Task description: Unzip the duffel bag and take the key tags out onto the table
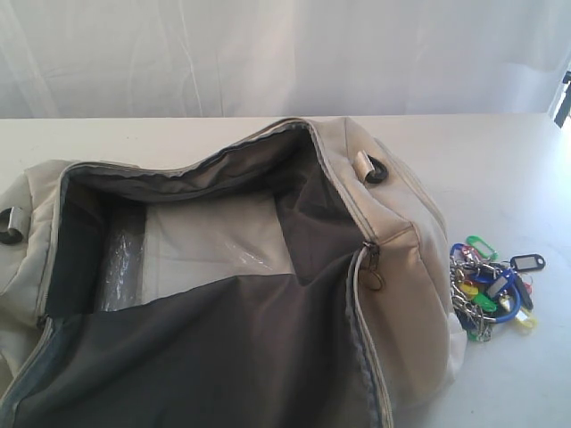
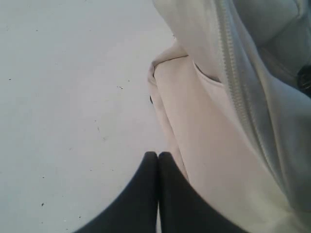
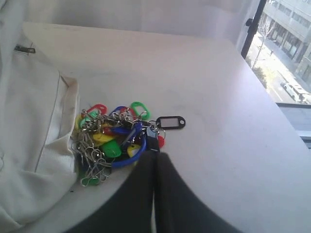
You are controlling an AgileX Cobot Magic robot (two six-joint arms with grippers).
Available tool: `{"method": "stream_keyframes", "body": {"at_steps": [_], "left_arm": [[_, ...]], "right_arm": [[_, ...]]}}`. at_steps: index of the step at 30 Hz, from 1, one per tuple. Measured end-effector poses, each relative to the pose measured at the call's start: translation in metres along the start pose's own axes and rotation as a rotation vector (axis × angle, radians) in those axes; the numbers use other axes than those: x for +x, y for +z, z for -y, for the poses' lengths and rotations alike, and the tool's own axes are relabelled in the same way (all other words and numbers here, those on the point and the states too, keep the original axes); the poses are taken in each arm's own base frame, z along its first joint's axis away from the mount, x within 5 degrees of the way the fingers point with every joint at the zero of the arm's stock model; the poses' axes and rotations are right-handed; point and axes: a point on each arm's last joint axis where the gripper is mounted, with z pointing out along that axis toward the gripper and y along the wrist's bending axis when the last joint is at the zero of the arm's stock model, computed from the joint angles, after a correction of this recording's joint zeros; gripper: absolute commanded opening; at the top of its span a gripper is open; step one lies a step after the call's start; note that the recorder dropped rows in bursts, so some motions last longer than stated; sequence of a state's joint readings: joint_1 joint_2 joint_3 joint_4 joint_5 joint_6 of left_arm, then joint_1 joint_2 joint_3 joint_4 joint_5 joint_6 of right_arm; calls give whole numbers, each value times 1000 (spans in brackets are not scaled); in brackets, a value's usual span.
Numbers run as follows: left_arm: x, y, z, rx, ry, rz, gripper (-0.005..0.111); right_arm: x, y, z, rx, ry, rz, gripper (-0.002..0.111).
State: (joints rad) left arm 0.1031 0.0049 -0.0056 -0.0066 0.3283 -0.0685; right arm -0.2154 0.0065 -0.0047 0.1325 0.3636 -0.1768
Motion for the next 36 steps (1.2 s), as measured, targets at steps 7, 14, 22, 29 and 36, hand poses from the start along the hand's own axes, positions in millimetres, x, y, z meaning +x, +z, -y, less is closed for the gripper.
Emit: {"method": "stream_keyframes", "body": {"at_steps": [7, 14, 22, 29, 36], "left_arm": [[0, 0, 0, 0, 0, 0, 0], [0, 0, 0, 0, 0, 0, 0], [0, 0, 0, 0, 0, 0, 0], [0, 0, 0, 0, 0, 0, 0], [0, 0, 0, 0, 0, 0, 0]], "right_arm": [[0, 0, 0, 4, 13, -1, 0], [0, 0, 1, 9, 40, -2, 0], [0, 0, -3, -73, 37, -1, 0], [0, 0, -3, -81, 53, -3, 0], [0, 0, -3, -80, 51, 1, 0]]}}
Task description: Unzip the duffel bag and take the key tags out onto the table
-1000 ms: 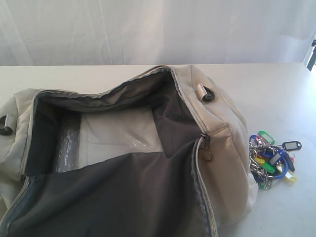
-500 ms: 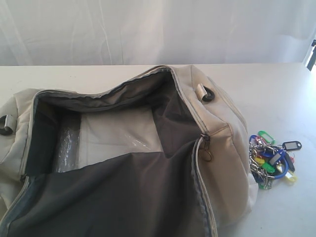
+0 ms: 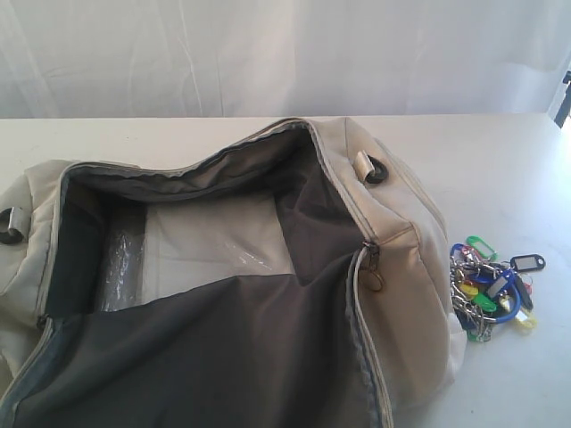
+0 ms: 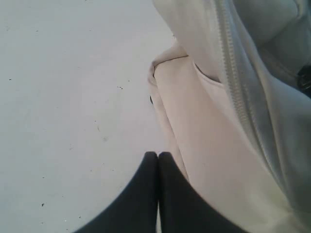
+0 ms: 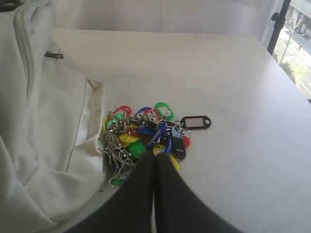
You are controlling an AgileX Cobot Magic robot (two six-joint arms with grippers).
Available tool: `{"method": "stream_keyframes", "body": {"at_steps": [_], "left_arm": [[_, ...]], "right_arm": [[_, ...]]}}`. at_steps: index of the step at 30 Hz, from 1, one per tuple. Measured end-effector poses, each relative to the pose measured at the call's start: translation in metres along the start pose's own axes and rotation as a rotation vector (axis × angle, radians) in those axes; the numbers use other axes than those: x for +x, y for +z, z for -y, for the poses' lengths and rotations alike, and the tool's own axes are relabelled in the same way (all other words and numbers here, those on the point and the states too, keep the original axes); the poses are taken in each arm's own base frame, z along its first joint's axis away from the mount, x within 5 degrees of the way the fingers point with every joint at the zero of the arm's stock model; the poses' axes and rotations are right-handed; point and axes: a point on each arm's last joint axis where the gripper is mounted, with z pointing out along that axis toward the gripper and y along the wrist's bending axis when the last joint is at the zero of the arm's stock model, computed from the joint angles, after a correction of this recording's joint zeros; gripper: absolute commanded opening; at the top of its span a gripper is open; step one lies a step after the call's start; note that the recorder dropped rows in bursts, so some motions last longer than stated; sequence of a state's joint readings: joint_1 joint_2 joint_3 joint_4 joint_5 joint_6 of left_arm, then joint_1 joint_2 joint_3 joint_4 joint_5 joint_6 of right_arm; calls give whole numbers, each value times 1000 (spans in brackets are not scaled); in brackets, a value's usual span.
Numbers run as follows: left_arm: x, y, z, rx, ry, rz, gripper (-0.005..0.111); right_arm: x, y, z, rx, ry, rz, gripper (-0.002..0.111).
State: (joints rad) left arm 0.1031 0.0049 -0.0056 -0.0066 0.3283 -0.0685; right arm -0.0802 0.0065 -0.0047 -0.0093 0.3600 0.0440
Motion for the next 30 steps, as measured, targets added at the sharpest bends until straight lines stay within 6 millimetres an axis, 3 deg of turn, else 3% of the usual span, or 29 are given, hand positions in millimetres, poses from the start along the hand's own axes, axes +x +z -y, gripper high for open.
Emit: {"method": "stream_keyframes", "body": {"at_steps": [30], "left_arm": [[0, 0, 1, 26, 13, 0, 0]], "right_arm": [[0, 0, 0, 0, 0, 4, 0]]}}
